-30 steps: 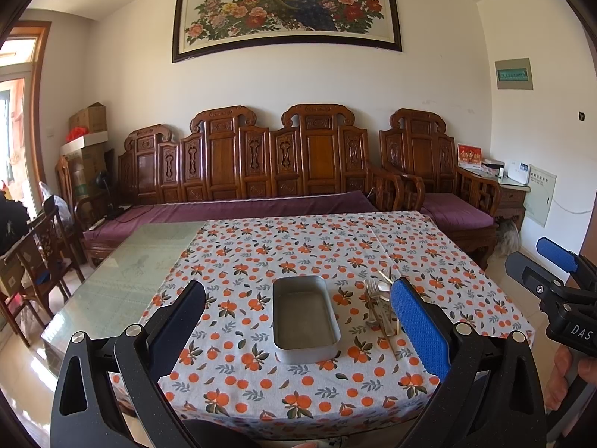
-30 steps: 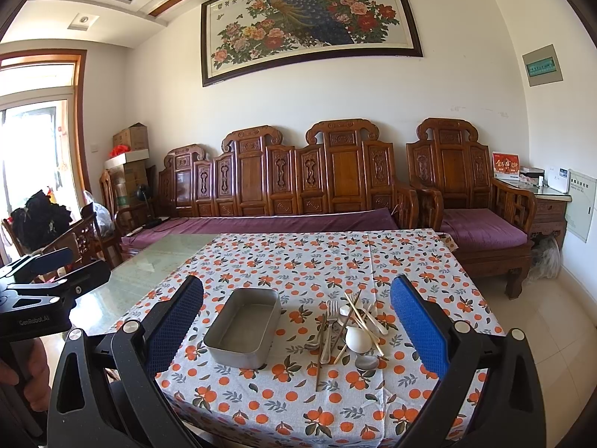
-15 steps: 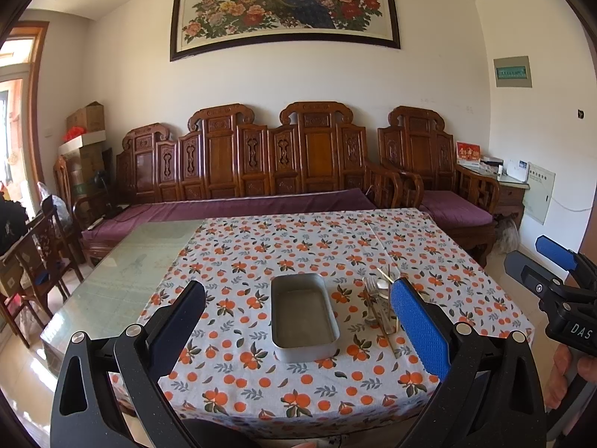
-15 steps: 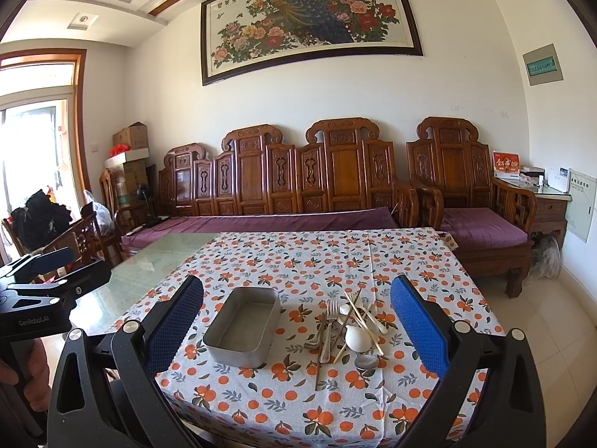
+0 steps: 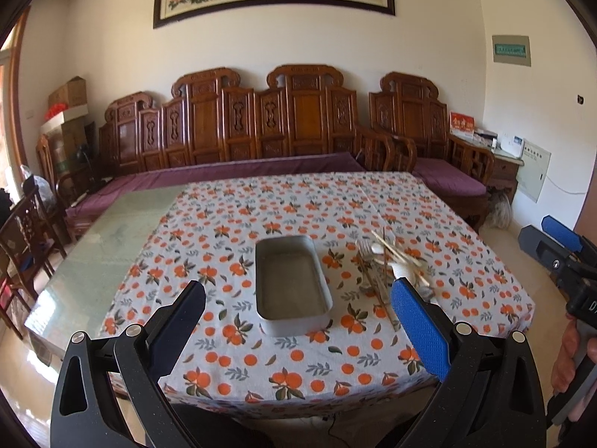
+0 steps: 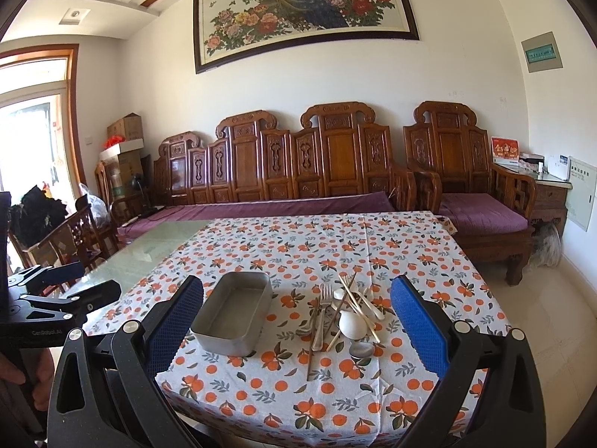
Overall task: Organize utensils
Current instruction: 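Move both tools toward the utensil pile beside the metal tray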
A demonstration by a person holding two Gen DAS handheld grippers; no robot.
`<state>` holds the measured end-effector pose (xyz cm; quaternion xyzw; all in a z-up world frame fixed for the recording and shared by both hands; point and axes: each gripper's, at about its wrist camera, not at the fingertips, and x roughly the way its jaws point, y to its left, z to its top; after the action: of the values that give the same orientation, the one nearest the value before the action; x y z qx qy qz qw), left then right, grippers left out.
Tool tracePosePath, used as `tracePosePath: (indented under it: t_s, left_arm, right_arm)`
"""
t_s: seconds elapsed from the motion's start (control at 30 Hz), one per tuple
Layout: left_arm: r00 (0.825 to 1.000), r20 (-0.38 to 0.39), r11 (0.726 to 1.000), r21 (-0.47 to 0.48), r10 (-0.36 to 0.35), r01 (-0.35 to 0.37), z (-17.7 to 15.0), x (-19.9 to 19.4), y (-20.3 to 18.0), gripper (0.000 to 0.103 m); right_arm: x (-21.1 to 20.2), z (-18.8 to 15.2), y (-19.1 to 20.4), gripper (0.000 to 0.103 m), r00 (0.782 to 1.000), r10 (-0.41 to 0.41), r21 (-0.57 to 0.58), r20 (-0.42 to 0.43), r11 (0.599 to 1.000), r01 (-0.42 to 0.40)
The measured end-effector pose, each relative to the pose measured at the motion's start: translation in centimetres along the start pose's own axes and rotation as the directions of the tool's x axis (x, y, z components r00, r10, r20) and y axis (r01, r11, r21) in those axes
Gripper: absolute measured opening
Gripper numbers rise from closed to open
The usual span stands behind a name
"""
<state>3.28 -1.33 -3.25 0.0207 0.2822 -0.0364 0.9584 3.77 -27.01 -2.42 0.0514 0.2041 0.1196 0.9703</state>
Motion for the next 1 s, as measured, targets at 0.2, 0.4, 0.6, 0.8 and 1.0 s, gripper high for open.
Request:
tracePosePath:
  t_s: [0.2,0.4,0.6,0.8,1.0]
  left_arm:
    - [0.998,-0.043,0.999,0.002,-0.034,0.034,-1.0,2.1,-0.1,0.096]
    - [0.99,-0.12,0.997,0.011,-0.07,0.072,-2.1,4.9,-0.9,0.096]
    - [0.972,-0.213,0.995,0.024,-0.094,0.102,-3.1,8.3,-2.0,0.096]
    - [0.958,-0.262,0.992,0.022,-0.118,0.128,-3.6,10.8,-2.9,0.096]
    - [0.951,-0.278,0.985,0.067,-0.135,0.159,-3.4,12.8,-4.5,0.096]
  right_arm:
    - [1.8,-1.3,-1.0,0.1,0.999,-0.006,-0.006,-0.036,1.0,0.006]
    - [4.1,-1.9,-2.3,0.1,0.998,-0.006,-0.003,-0.07,1.0,0.006]
    - [7.1,-2.3,-3.7,0.1,0.992,-0.01,-0.006,-0.123,1.0,0.009]
    - [10.4,-2.9,-6.0,0.094,0.98,0.001,0.023,-0.201,1.0,0.003]
    - [13.8,-3.1,-7.9,0.083,0.962,-0.002,0.017,-0.273,1.0,0.006]
